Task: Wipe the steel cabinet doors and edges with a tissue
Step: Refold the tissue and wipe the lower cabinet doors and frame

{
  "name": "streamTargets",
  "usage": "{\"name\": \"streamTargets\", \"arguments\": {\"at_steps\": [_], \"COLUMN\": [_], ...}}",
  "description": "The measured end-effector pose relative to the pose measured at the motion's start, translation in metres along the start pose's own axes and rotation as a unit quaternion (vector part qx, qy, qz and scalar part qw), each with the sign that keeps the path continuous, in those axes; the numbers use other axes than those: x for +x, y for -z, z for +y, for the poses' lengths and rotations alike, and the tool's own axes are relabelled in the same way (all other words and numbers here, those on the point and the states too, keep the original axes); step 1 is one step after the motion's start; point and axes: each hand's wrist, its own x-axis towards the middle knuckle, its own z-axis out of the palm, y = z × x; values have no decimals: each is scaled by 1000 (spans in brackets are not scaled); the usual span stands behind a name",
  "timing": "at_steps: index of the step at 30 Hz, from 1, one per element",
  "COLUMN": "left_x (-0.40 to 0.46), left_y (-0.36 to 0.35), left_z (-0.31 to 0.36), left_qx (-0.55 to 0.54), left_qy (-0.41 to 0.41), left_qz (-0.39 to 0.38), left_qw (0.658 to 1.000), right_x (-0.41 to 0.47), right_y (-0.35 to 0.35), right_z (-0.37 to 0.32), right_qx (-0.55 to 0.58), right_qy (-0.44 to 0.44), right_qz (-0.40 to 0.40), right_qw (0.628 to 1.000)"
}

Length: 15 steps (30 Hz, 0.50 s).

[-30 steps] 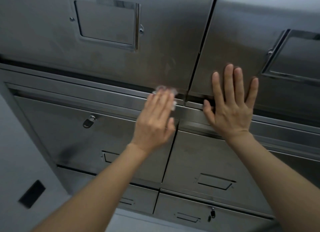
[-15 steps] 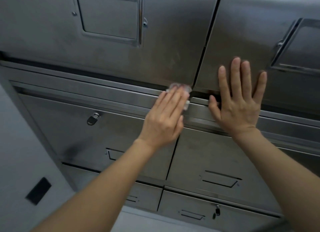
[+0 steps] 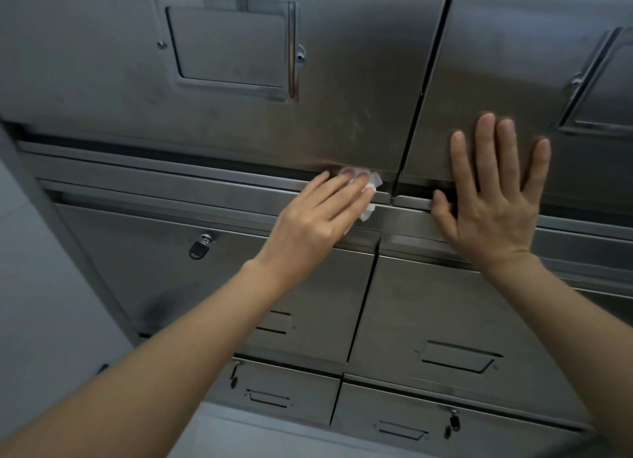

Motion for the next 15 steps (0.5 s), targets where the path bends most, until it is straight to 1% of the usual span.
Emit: {"name": "streamTargets", "arguments": {"at_steps": [3, 8, 15], "left_x": [4, 7, 16], "left_y": [-1, -12, -7], "left_z": [-4, 9, 0], "left_qx": [2, -5, 1], "left_qy": [1, 50, 25], "left_qz": [8, 52, 69], "left_qw": [1000, 997, 997], "right_x": [0, 0, -1], "right_y": [0, 0, 0], "right_z": [2, 2, 2], "right_qx": [-2, -5, -2], "right_qy": [1, 4, 11], "right_qz": [3, 4, 7], "right_qw": [1000, 1000, 1000]}}
